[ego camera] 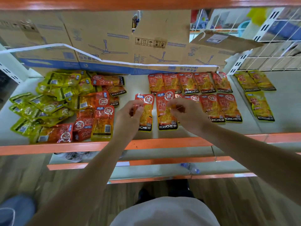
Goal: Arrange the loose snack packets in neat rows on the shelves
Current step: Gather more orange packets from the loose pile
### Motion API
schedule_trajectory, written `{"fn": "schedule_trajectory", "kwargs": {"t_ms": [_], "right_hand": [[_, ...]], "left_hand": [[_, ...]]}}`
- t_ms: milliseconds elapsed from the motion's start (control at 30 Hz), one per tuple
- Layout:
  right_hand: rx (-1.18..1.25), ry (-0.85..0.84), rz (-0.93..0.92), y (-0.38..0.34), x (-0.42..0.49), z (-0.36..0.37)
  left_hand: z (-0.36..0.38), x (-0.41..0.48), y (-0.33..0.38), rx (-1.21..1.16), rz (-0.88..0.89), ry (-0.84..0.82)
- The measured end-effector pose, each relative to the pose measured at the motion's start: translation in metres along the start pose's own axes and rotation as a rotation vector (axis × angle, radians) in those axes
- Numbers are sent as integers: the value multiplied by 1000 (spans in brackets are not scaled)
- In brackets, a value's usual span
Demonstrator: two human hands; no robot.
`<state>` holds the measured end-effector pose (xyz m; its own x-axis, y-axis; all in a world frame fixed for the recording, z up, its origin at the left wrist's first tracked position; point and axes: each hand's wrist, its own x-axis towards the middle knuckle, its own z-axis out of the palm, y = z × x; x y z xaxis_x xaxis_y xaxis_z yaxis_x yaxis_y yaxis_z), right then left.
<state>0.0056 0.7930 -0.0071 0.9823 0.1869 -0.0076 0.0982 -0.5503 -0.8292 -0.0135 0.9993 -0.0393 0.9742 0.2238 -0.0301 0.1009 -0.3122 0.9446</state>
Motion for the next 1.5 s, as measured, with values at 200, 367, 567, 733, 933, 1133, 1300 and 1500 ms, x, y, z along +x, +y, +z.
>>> {"fn": "schedule_trajectory", "kwargs": {"t_ms": [200,367,567,733,933,1133,1300,1500], "right_hand": [[-195,-27,-136,12,20,10],[-350,-44,-181,18,29,19],[-526,-21,-283,32,31,29],[-571,62,-320,40,24,32],[-728,54,-430,43,11,30],[-734,4,-354,48,12,32],[-684,49,-363,50,10,34],[-686,78,-371,52,10,36]], "left_hand": [[3,2,-3,103,64,65],[5,3,-11,205,83,111],[9,0,-12,263,124,114],[9,-2,-12,241,118,104],[6,-4,-9,124,63,122],[5,7,-11,70,-28,155],[4,43,-6,175,-18,136],[14,93,-8,384,45,75]]}}
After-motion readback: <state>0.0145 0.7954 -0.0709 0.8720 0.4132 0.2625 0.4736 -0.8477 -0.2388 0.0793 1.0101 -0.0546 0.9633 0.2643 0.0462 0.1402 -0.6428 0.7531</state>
